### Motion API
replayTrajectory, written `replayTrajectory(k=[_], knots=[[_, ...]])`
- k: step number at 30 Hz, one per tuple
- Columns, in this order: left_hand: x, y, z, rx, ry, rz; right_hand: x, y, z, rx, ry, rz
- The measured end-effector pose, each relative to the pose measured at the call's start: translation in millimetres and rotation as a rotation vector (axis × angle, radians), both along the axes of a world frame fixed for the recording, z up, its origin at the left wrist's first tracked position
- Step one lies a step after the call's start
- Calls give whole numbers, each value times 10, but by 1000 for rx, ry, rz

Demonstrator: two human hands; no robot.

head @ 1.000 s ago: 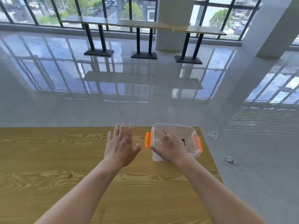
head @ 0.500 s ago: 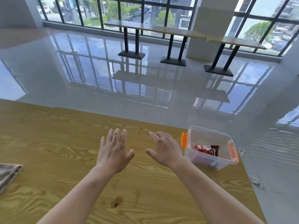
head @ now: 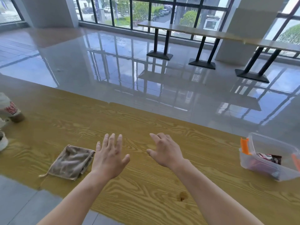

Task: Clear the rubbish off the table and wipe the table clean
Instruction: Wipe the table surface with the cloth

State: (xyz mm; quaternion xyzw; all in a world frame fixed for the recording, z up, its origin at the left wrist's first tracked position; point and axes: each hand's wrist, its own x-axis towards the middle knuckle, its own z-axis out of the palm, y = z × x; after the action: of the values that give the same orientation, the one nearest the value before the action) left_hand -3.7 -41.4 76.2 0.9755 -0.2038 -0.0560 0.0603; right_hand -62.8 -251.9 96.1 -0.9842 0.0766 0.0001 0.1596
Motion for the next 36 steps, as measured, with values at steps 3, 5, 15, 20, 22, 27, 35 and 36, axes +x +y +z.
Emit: replayTrajectory(k=[3, 5, 15, 20, 22, 27, 35, 36], knots=[[136, 395, -40, -5, 19, 46, 198, 388, -28, 10, 22, 46], [213, 607, -86, 5, 31, 84, 317, 591, -59, 16, 35, 79], [537, 1167, -467, 40, 90, 284, 843, 1160, -472, 62, 137, 261], [689, 1496, -663, 55, 163, 360, 1067, 1583, -726, 129, 192, 347], [771, 1668, -764, 65, 186, 376, 1162, 1791, -841, 168, 180, 382], [893, 2092, -1037, -73, 298, 404, 1454, 2392, -1157, 103, 166, 564], [926, 2283, -1300, -346, 291, 264, 1402, 2662, -1724, 46, 267, 406], [929, 2289, -1321, -343, 277, 228, 1337, 2643, -1779, 35, 221, 389]])
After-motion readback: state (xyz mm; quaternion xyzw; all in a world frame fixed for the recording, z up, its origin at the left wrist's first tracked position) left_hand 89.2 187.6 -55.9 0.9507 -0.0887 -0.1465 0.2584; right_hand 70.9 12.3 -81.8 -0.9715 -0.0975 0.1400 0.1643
